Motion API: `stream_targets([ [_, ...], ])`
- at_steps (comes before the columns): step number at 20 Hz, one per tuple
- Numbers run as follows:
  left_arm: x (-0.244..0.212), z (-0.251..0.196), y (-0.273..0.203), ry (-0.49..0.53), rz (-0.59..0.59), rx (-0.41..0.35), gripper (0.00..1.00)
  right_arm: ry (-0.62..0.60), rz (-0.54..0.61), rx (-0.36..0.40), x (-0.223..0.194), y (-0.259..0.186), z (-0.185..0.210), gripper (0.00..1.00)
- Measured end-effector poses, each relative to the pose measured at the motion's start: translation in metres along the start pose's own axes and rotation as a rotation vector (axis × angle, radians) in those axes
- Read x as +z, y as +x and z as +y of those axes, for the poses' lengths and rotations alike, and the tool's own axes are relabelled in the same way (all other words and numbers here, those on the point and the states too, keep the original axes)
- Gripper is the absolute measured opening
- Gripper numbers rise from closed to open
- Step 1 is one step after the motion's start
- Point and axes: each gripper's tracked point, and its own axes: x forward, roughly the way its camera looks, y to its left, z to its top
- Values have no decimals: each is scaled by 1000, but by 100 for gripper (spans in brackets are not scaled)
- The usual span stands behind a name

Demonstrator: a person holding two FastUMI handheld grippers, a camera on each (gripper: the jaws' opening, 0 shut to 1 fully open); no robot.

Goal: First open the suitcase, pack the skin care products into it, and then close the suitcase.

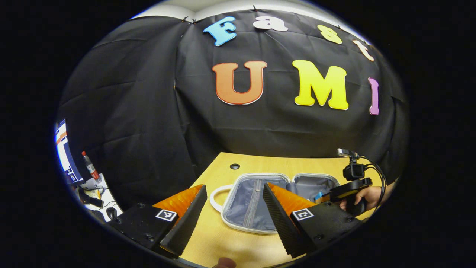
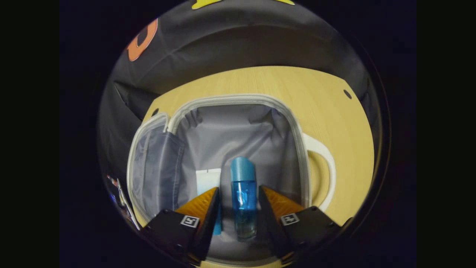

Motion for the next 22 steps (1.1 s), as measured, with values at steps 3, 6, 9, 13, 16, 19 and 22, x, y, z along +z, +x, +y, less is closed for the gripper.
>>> stream_targets([
  [3,-4,26,23,-105,15,-5,97,-68,-138,75,31,-59,14,71],
  [6,-29,50,53,-274,84,-23,96,-178,-301,105,63,-130,17,81],
  [9,-60,65,91,-444,137,-75,99,-273,-491,91,90,-212,4,81],
  [13,-109,67,134,-668,234,-170,99,-265,-647,88,94,-322,-20,81],
  [16,-136,76,161,-817,273,-184,99,-288,-747,47,89,-389,-47,77],
  [19,-146,66,183,-954,302,-241,98,-277,-828,-38,89,-430,-73,77],
  [22,-154,58,192,-1076,341,-292,100,-266,-902,-91,90,-461,-80,81],
])
